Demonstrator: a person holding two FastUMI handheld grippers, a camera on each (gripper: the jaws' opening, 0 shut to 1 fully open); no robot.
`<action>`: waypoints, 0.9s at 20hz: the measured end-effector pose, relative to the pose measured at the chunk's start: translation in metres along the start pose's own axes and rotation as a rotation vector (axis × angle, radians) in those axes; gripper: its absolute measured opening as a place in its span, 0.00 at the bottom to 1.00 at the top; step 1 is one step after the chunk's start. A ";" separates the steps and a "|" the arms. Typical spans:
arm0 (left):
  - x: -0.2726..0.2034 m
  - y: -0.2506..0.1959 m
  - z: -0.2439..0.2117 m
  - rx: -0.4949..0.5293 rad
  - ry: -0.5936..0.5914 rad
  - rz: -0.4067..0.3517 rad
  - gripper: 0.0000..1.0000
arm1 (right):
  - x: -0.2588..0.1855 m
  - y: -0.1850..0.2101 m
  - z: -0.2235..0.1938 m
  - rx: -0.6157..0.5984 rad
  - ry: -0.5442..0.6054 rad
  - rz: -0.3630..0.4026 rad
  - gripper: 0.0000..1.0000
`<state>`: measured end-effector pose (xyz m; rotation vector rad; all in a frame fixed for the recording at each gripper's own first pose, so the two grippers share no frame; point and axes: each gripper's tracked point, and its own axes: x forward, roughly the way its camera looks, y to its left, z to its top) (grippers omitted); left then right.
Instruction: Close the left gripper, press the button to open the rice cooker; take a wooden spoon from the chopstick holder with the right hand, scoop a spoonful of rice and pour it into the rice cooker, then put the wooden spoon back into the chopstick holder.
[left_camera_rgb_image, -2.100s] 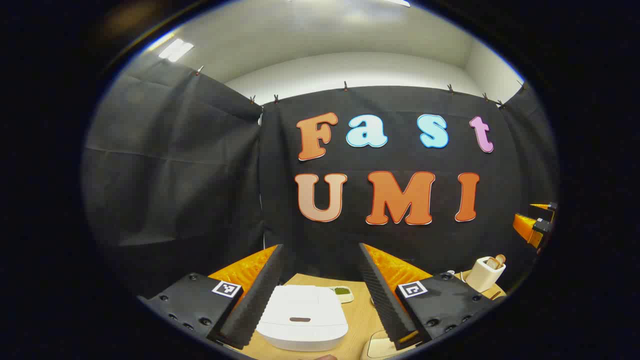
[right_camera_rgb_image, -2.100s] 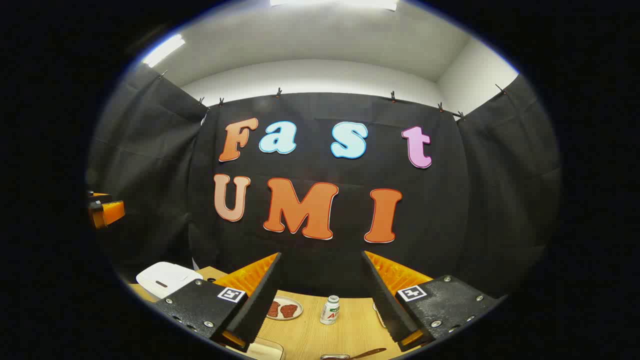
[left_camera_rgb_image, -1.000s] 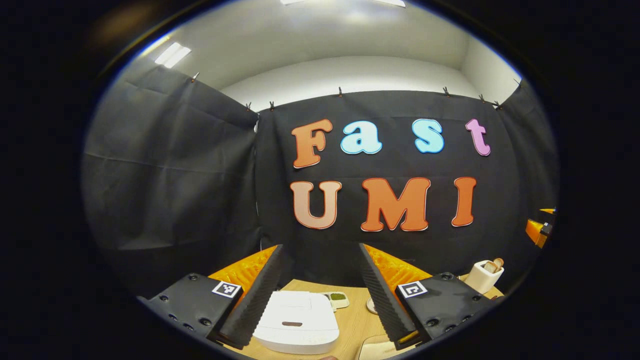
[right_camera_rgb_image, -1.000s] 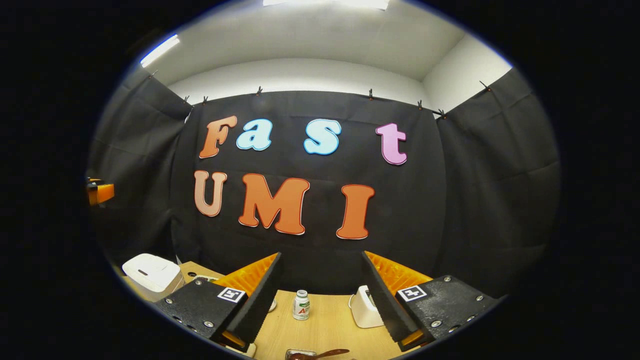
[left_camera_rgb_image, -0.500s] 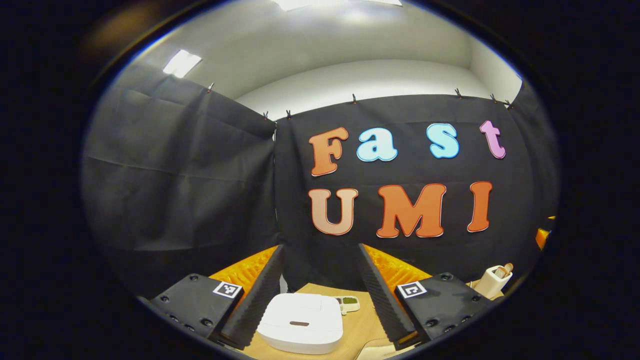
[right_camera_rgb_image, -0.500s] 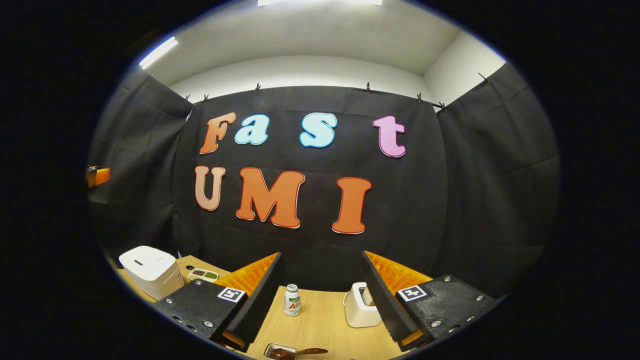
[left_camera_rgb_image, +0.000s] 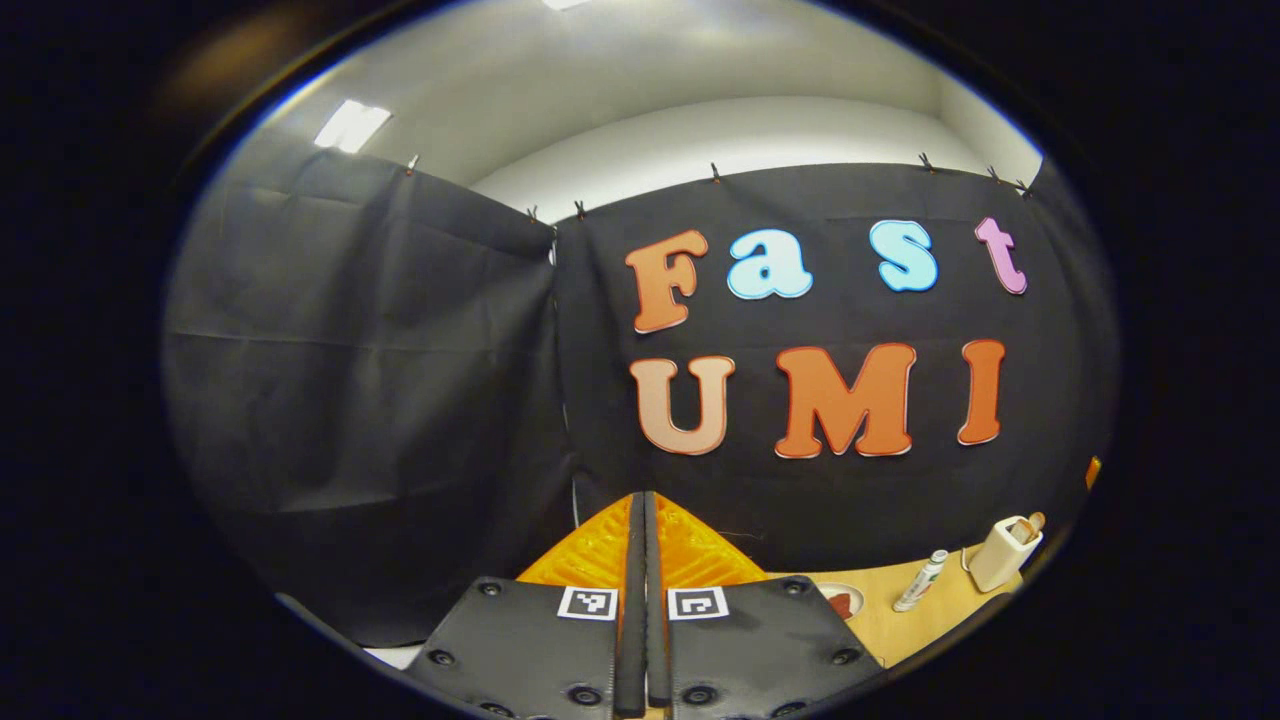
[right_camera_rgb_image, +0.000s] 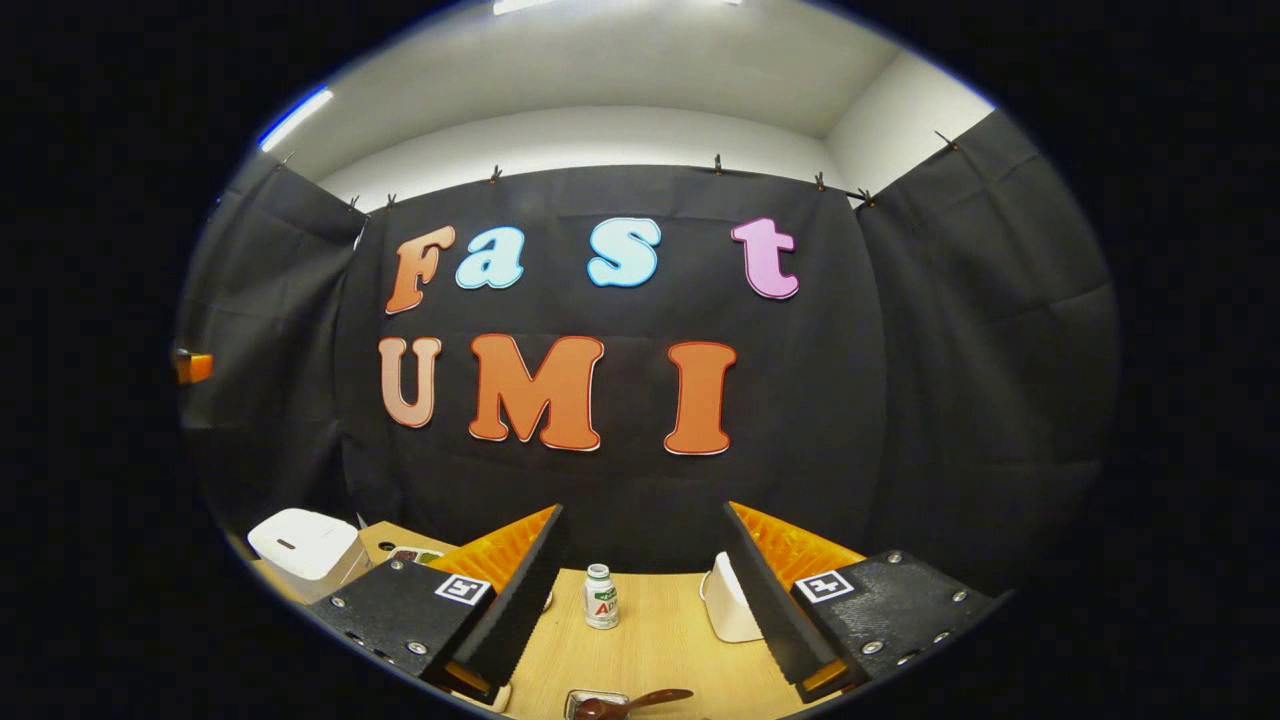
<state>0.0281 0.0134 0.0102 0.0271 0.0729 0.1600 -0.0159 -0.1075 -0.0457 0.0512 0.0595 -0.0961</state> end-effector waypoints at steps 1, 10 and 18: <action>0.006 0.005 -0.006 -0.002 0.034 -0.006 0.04 | -0.001 0.001 0.001 -0.009 -0.002 -0.015 0.95; 0.060 0.018 -0.094 -0.051 0.422 -0.095 0.05 | -0.022 0.014 0.009 -0.055 0.007 -0.100 0.95; 0.079 0.014 -0.193 -0.191 0.801 -0.138 0.05 | -0.040 0.006 0.001 -0.081 0.055 -0.197 0.95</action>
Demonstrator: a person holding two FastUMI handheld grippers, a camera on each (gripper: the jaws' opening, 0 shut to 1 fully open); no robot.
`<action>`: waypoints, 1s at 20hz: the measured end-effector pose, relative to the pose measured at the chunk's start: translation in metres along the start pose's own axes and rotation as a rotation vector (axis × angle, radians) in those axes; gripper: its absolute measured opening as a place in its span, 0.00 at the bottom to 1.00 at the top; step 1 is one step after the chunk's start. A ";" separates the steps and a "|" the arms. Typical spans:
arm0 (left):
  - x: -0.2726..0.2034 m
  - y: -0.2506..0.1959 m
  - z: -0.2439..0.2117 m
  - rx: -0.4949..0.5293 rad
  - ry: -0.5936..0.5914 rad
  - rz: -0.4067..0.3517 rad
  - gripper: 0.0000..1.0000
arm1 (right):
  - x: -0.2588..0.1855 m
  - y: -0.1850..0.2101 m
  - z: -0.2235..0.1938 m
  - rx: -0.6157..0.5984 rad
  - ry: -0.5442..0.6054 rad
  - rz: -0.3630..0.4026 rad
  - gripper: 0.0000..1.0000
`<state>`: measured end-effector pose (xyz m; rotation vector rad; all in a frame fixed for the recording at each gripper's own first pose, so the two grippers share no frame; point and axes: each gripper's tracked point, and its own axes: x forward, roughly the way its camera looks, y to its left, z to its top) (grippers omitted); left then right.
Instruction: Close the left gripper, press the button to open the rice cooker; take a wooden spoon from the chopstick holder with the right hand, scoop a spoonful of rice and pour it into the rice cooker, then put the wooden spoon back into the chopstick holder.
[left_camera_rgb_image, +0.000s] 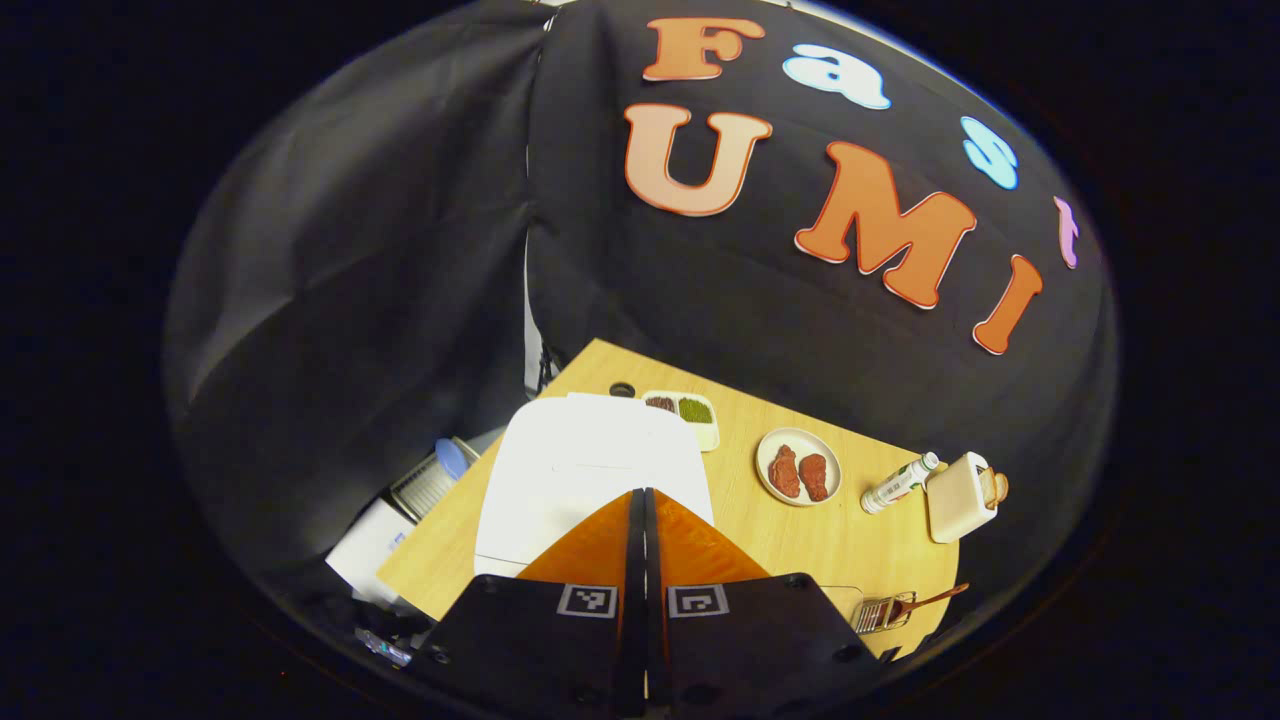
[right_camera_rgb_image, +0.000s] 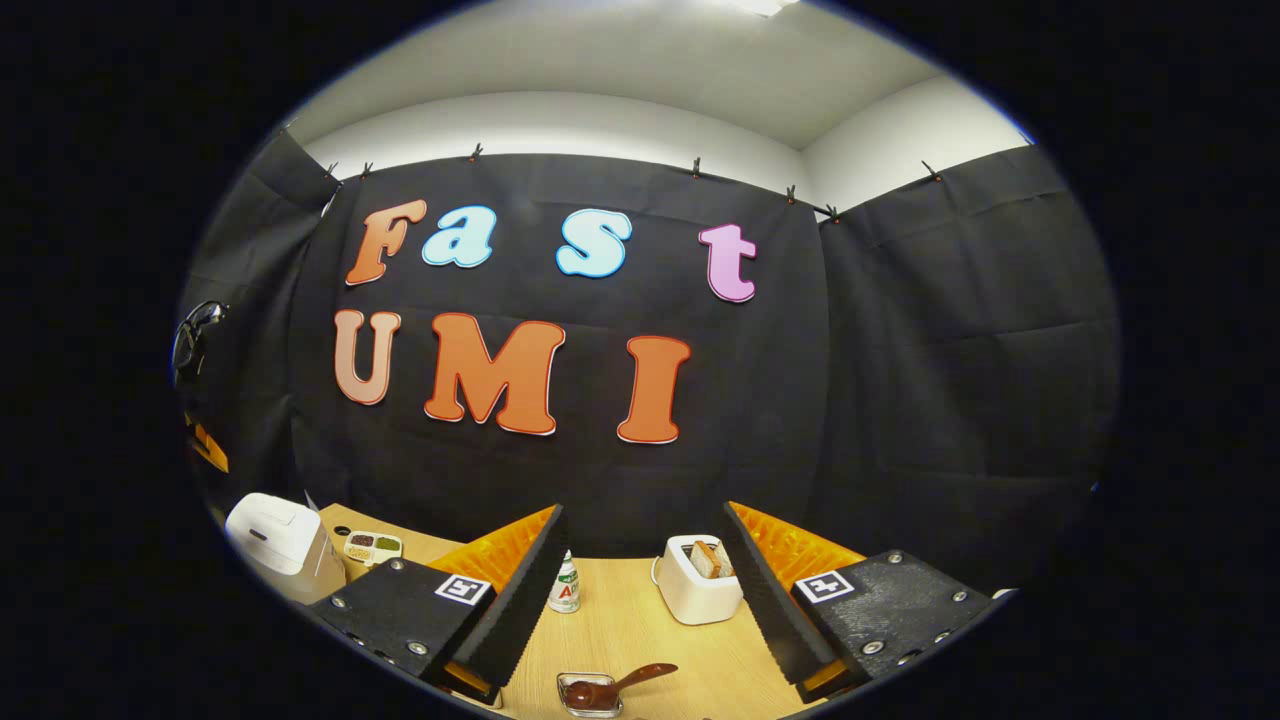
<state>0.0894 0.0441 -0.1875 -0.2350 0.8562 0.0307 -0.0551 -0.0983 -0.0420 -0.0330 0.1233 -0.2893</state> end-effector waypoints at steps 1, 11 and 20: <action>0.009 0.002 -0.008 -0.020 0.041 -0.004 0.05 | -0.002 -0.002 -0.001 -0.004 0.006 -0.011 0.95; 0.066 0.018 -0.064 -0.123 0.323 -0.043 0.04 | -0.015 -0.009 -0.010 -0.019 0.044 -0.096 0.95; 0.095 0.023 -0.090 -0.102 0.406 -0.045 0.04 | -0.021 -0.003 -0.014 -0.053 0.066 -0.110 0.95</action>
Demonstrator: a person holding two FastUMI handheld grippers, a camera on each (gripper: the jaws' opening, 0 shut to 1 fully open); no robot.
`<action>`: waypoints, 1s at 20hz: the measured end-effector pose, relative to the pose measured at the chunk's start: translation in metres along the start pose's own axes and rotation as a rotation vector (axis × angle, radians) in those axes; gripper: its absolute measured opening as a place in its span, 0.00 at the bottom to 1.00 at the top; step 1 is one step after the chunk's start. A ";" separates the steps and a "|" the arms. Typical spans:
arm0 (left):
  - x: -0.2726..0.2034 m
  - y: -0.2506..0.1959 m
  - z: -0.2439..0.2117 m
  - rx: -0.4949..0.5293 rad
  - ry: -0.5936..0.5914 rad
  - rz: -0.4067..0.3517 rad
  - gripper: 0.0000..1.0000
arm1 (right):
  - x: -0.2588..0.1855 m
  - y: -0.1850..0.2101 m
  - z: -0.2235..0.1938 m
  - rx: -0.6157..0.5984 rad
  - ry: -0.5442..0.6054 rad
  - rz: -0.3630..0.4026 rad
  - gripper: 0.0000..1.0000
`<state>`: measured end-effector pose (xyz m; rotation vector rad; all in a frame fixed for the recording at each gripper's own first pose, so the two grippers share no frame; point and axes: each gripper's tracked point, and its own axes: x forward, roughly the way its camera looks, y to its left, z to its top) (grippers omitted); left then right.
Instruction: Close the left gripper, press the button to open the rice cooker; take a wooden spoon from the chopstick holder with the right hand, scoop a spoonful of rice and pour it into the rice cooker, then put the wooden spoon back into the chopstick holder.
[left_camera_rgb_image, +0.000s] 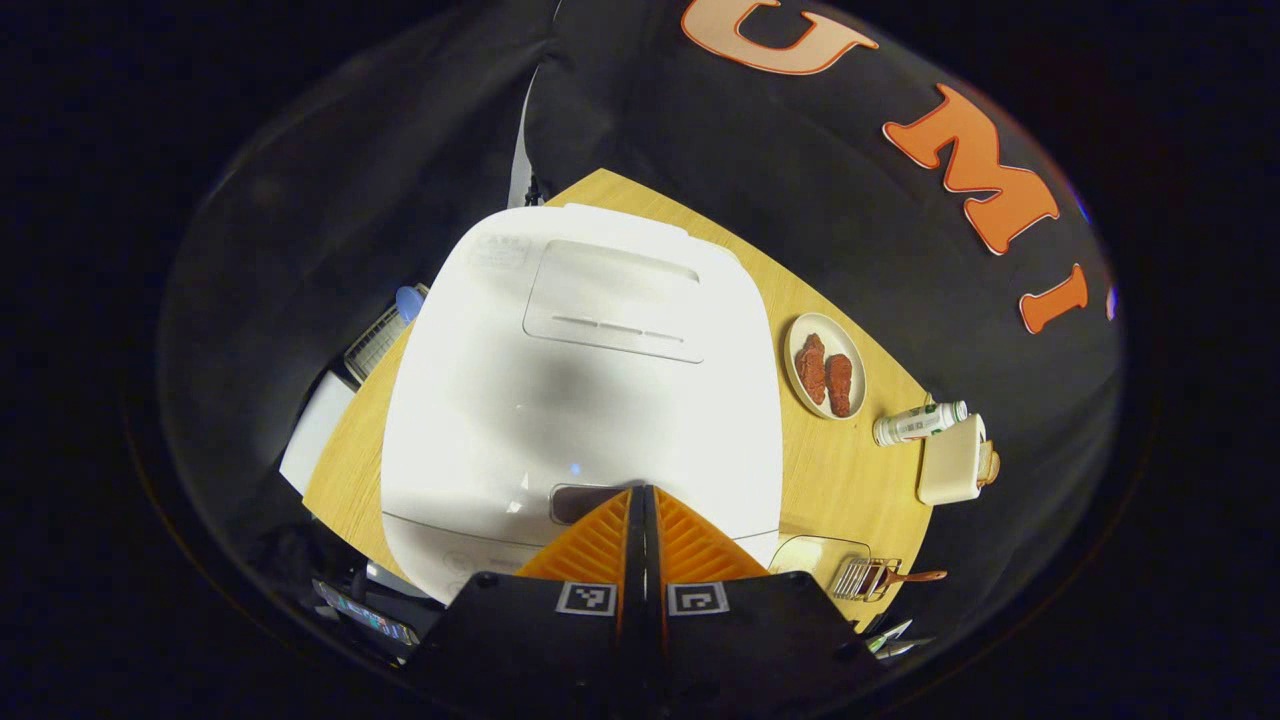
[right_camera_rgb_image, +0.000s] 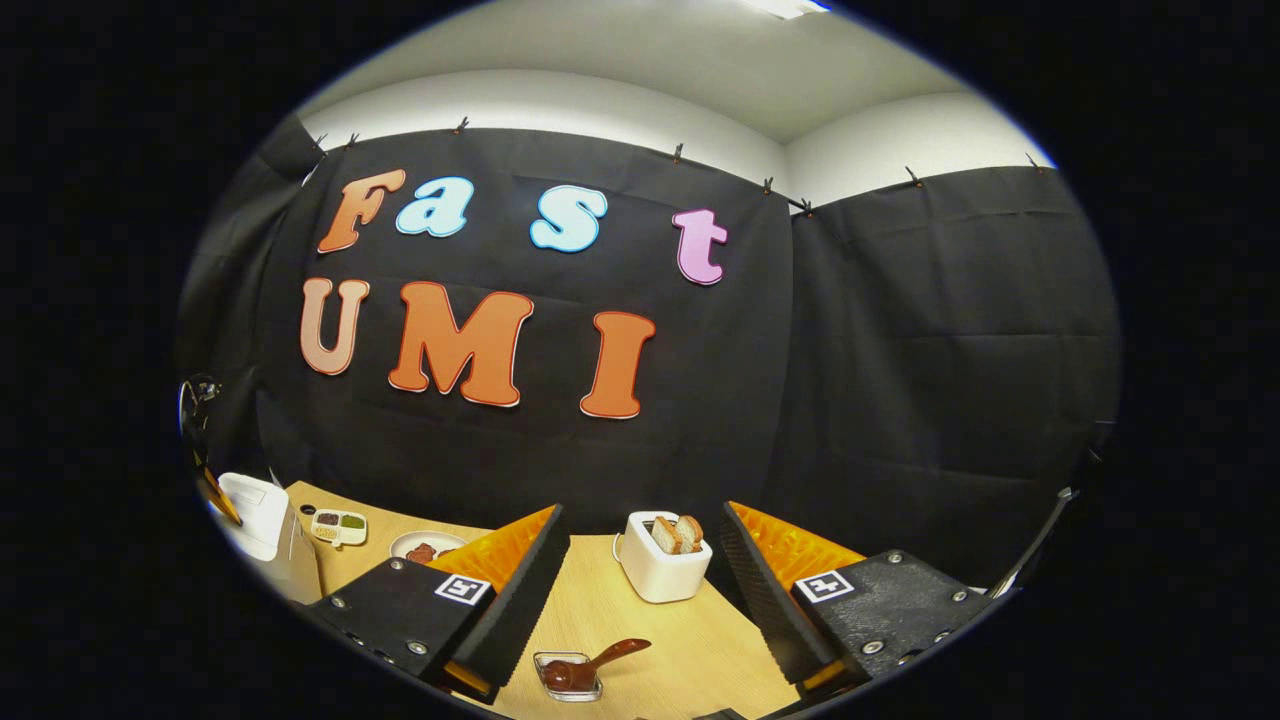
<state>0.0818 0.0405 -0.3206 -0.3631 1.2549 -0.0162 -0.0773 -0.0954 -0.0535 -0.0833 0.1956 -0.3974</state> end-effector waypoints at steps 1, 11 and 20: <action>0.000 0.000 -0.001 -0.010 0.004 -0.002 0.05 | 0.000 0.002 -0.001 -0.003 0.003 0.003 0.95; -0.057 -0.020 0.041 0.080 -0.252 -0.050 0.05 | 0.004 0.007 -0.012 -0.004 0.022 0.052 0.95; -0.140 -0.044 0.083 0.193 -0.590 -0.024 0.05 | 0.017 0.016 -0.022 0.037 0.037 0.112 0.95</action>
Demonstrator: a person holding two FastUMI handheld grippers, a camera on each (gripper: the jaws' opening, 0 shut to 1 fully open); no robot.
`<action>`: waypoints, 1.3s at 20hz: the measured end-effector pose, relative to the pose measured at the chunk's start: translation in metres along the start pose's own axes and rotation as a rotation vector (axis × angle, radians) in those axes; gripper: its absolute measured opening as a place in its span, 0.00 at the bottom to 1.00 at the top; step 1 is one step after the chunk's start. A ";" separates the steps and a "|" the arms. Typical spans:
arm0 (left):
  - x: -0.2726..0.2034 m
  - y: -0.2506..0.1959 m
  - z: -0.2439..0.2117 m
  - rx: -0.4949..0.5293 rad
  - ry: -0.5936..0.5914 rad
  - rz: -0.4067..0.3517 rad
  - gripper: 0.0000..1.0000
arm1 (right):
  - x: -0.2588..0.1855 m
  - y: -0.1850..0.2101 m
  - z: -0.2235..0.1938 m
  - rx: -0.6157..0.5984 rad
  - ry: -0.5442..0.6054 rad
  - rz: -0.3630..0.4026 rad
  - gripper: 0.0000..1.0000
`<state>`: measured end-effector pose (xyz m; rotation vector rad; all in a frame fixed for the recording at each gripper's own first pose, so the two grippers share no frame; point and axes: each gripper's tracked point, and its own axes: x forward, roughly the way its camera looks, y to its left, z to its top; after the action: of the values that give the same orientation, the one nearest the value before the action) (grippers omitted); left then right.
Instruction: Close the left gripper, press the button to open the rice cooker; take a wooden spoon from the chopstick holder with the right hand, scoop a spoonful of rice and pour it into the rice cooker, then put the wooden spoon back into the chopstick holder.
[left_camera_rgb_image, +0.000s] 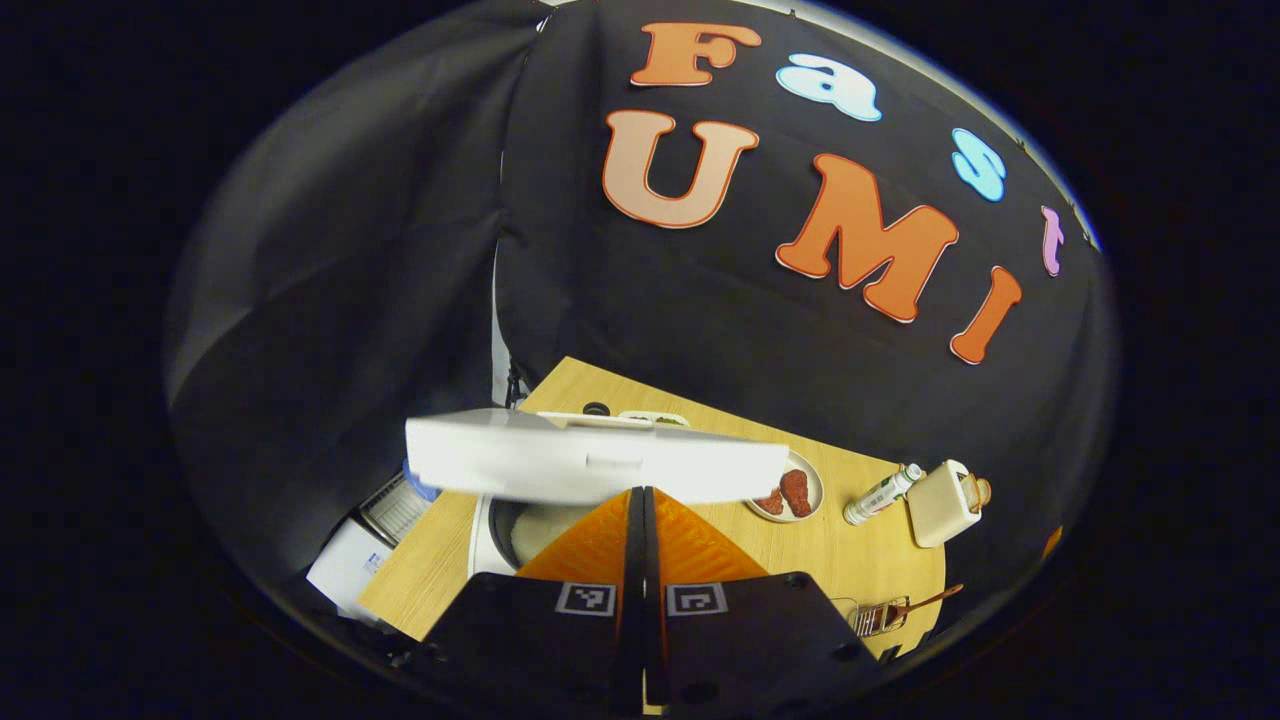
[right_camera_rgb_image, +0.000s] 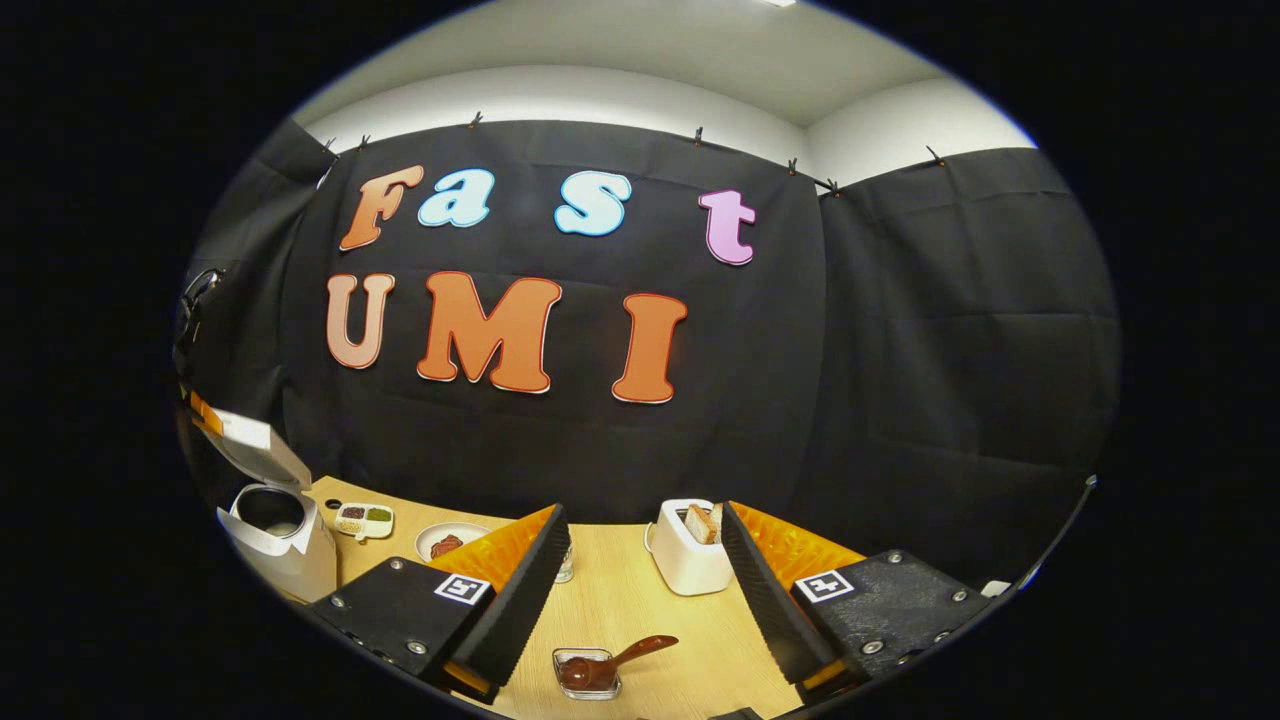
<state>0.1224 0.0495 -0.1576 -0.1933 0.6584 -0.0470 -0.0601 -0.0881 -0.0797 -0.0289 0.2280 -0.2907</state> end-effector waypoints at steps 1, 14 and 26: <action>-0.007 -0.002 0.008 0.014 -0.041 -0.001 0.05 | 0.001 0.000 -0.003 0.005 0.005 0.007 0.95; -0.127 -0.055 0.093 0.255 -0.593 0.075 0.16 | 0.029 0.025 -0.056 0.058 0.120 0.123 0.95; -0.177 -0.117 0.071 0.303 -0.723 0.085 0.94 | 0.045 0.013 -0.158 0.059 0.316 0.139 0.96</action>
<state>0.0276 -0.0349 0.0265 0.1140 -0.0659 0.0069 -0.0501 -0.0879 -0.2443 0.0921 0.5330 -0.1616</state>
